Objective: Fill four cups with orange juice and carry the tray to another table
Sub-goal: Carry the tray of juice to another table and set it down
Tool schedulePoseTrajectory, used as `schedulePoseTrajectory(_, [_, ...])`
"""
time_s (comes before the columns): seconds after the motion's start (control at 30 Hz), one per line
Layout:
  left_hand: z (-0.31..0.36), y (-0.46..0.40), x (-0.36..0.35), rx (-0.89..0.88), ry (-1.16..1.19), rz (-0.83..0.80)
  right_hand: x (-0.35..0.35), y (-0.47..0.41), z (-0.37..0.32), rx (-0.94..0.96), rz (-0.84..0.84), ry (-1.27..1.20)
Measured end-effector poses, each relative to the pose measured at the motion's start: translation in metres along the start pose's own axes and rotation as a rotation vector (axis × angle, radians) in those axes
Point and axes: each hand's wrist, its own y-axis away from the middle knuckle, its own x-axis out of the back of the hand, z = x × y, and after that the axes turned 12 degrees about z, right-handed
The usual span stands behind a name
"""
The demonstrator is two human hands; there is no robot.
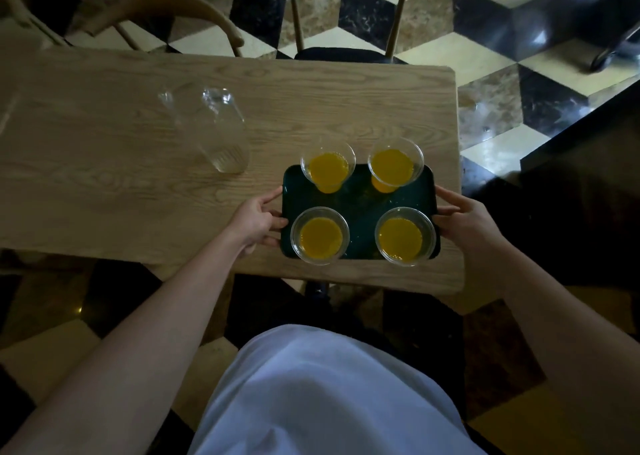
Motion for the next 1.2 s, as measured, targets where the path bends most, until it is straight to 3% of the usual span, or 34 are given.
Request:
schedulePoseTrajectory(0.47, [-0.107, 0.114, 0.031, 0.101, 0.201, 0.267, -0.038, 0.048, 0.01, 0.092, -0.239, 0.239])
schedulePoseTrajectory(0.83, [-0.166, 0.189, 0.104, 0.114, 0.363, 0.523, -0.146, 0.095, -0.013, 0.224, -0.465, 0.437])
schedulePoseTrajectory(1.2, [-0.198, 0.259, 0.187, 0.078, 0.543, 0.591, -0.251, 0.138, -0.033, 0.27, -0.676, 0.512])
